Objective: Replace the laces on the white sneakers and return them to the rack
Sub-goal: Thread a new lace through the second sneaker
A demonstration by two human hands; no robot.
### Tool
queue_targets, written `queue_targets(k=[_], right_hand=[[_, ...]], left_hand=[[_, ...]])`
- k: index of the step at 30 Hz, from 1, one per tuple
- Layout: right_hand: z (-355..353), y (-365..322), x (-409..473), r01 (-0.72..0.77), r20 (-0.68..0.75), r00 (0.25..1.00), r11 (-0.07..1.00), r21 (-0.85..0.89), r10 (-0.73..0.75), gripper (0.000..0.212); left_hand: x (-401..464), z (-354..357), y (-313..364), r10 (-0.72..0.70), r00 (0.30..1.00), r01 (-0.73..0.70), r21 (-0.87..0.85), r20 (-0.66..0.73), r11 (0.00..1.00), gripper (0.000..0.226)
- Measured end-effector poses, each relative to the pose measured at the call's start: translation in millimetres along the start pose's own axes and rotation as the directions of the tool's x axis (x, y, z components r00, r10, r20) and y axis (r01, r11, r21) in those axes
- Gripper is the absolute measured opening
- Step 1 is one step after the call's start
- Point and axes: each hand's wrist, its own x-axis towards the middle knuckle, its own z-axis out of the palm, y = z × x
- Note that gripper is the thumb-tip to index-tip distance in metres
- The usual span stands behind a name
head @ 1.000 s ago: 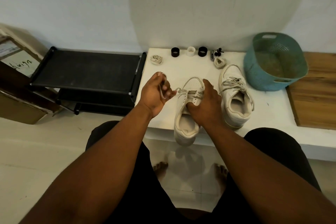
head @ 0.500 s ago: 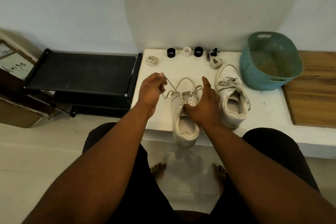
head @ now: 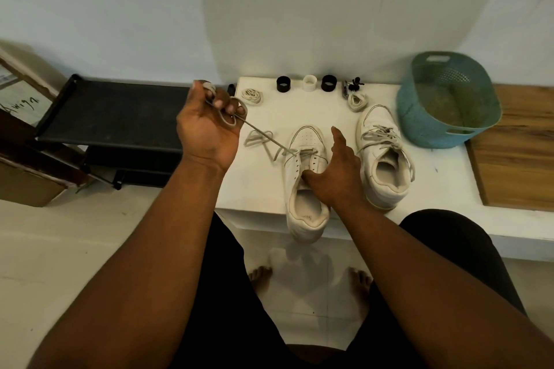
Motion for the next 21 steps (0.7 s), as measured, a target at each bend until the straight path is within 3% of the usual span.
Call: queue_targets(k=[2,4,5,7,13,15,17,19,21], right_hand=[[0.6,0.0,0.6,-0.006,0.006,1.0,1.0,0.0,0.006,0.109],[1.6,-0.1,1.2,-0.016,0.006,1.0,1.0,0.004,0.016,0.107],[1.7,0.6,1.5,-0.018,0.004,1.0,1.0,0.009,0.018,0.106],[1.3,1.7,1.9,-0.02,0.009,1.0,1.0,0.019,0.02,0.104],[-4.5,4.0,8.7,-0.044,0.079,0.996,0.999,-0.002,0.044,0.104],[-7.8,4.4,12.5,-0.042,0.105,0.994,0.999,0.003,0.042,0.102],[-11.7,3.3,17.0,-0.045,0.117,0.992,0.998,0.043,0.04,0.094],[-16.0,-0.7,19.8,-0.028,0.057,0.998,0.994,0.103,0.022,0.082],[-18.1,-7.1,18.3,0.072,-0.051,0.996,0.992,0.107,-0.067,0.064]], left_hand=[[-3.0,-1.1,-2.4,0.085,0.995,-0.096,0.334,0.048,0.938,0.032],[-5.8,-5.1,-9.2,0.108,0.989,-0.151,0.724,0.106,0.673,0.031],[-6.0,-7.8,-12.3,0.106,0.989,-0.141,0.839,0.099,0.525,0.031],[-3.9,-13.8,-14.7,0.127,0.99,-0.09,0.947,0.053,0.308,0.029],[3.8,-28.5,-11.8,-0.081,0.976,0.201,0.98,-0.201,0.0,0.024],[3.7,-27.1,-10.3,-0.065,0.964,0.259,0.966,-0.257,0.024,0.027],[3.4,-22.4,-7.1,-0.049,0.957,0.291,0.94,-0.287,0.179,0.021],[3.2,-17.5,-6.4,-0.052,0.949,0.312,0.902,-0.311,0.297,0.018],[2.7,-18.6,-8.7,-0.082,0.942,0.333,0.877,-0.325,0.346,0.019]])
